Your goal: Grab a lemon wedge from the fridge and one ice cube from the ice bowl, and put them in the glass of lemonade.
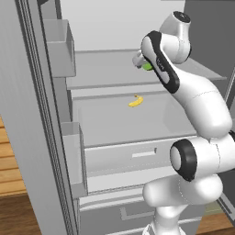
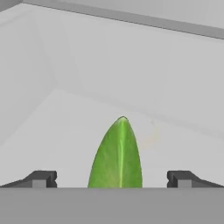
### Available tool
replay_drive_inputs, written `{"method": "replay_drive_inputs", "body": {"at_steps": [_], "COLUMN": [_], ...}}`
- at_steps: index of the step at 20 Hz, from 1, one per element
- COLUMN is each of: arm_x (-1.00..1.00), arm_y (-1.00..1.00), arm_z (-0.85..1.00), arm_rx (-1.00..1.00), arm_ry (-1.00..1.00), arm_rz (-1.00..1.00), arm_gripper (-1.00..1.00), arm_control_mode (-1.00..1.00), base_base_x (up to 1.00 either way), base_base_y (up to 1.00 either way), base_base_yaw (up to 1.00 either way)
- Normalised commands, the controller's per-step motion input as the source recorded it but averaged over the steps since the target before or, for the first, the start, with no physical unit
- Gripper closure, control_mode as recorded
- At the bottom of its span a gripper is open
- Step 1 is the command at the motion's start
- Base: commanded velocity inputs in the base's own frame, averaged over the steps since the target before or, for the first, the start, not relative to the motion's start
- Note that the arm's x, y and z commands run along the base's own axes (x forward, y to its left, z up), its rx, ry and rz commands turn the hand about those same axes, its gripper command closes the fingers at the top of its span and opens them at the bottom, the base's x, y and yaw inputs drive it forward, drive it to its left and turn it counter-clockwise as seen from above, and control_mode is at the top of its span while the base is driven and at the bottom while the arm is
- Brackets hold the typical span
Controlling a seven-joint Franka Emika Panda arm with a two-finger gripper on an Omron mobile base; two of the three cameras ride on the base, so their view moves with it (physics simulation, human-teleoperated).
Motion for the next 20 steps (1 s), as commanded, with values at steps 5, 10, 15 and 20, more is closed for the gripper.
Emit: {"method": "replay_drive_inputs", "body": {"at_steps": [5,10,15,20], "arm_x": [-0.11,0.00,0.00,0.00], "arm_y": [0.00,0.00,0.00,0.00], "arm_z": [-0.05,-0.24,-0.14,0.00], "arm_rx": [0.00,0.00,0.00,0.00], "arm_ry": [0.00,0.00,0.00,0.00], "arm_rz": [0.00,0.00,0.00,0.00], "arm_gripper": [-1.00,-1.00,-1.00,1.00], "arm_control_mode": [-1.00,-1.00,-1.00,-1.00], "base_base_x": [0.00,0.00,0.00,0.00], "base_base_y": [0.00,0.00,0.00,0.00], "base_base_yaw": [0.00,0.00,0.00,0.00]}}
